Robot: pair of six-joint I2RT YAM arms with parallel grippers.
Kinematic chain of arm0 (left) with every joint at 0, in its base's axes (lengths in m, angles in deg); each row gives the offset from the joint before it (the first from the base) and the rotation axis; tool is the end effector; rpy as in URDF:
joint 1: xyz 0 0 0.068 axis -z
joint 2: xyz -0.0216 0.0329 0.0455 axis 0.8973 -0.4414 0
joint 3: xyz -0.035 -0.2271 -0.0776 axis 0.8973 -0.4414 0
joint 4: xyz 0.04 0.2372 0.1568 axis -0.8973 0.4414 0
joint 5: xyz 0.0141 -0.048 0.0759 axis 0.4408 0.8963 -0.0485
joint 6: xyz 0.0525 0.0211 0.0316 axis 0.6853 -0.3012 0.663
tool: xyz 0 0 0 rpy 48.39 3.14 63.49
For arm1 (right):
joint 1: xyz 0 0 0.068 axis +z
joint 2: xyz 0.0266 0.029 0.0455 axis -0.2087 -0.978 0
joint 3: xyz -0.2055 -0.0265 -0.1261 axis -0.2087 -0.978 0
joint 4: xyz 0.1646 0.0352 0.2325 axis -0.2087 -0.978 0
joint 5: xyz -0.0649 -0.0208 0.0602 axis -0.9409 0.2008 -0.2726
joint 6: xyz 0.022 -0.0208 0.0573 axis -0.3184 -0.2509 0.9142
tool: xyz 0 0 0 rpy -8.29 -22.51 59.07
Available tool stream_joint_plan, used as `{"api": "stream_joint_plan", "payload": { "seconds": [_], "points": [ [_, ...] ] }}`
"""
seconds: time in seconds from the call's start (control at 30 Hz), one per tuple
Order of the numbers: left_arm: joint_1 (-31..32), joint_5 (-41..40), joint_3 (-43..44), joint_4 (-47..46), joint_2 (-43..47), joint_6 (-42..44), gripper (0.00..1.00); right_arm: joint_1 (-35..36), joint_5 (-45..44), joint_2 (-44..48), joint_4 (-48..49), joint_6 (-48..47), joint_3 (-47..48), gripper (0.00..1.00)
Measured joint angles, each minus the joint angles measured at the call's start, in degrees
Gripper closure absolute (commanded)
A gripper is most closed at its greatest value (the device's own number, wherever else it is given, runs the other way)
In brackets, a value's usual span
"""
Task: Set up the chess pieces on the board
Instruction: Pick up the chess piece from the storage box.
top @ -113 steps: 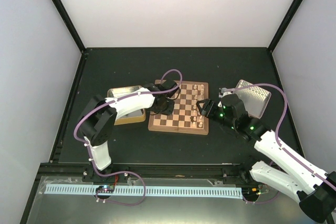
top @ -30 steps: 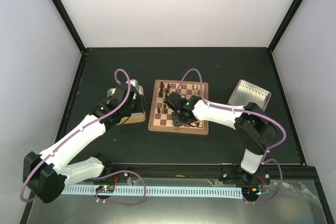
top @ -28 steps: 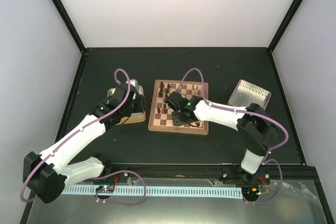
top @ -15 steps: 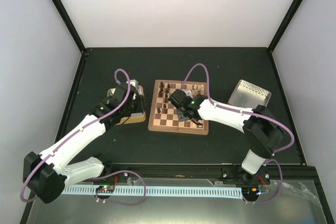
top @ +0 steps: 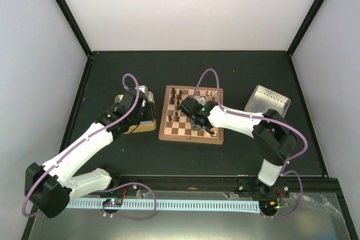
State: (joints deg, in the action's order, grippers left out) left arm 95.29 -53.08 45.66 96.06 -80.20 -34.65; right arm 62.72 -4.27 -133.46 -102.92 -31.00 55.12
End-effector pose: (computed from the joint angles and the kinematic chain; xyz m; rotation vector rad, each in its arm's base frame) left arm 0.2370 -0.1402 0.2293 -0.1173 2.3732 -0.4811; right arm 0.2380 0.2600 0.1217 -0.2775 2.6735 -0.1525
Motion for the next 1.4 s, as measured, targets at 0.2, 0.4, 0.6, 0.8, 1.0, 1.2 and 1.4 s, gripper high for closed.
{"api": "stream_joint_plan", "payload": {
  "seconds": [0.2,0.4,0.6,0.8,1.0,1.2,1.4],
  "points": [
    [-0.04,0.00,0.00,0.17,-0.02,0.02,0.60,-0.09,0.00,-1.14,0.13,-0.04,0.07,0.63],
    [-0.04,0.02,0.00,0.24,-0.04,0.02,0.60,-0.17,-0.72,-1.42,0.55,-0.04,0.13,0.63],
    [-0.04,0.07,0.00,0.50,-0.04,0.04,0.60,-0.20,-1.20,-1.99,0.76,-0.31,0.72,0.62],
    [-0.31,0.24,0.00,0.63,-0.07,0.07,0.60,-0.20,-1.55,-2.64,1.33,-1.11,1.01,0.62],
    [-0.35,0.44,0.00,0.81,-0.07,0.09,0.61,-0.26,-1.55,-3.02,1.64,-1.38,1.01,0.62],
    [-0.37,0.48,0.02,1.05,-0.24,0.11,0.60,-0.81,-0.59,-3.32,2.45,-1.51,1.01,0.64],
    [-0.37,1.01,0.57,1.11,-0.92,0.20,0.60,-1.01,2.14,-3.30,2.80,-1.38,0.98,0.71]
  ]
}}
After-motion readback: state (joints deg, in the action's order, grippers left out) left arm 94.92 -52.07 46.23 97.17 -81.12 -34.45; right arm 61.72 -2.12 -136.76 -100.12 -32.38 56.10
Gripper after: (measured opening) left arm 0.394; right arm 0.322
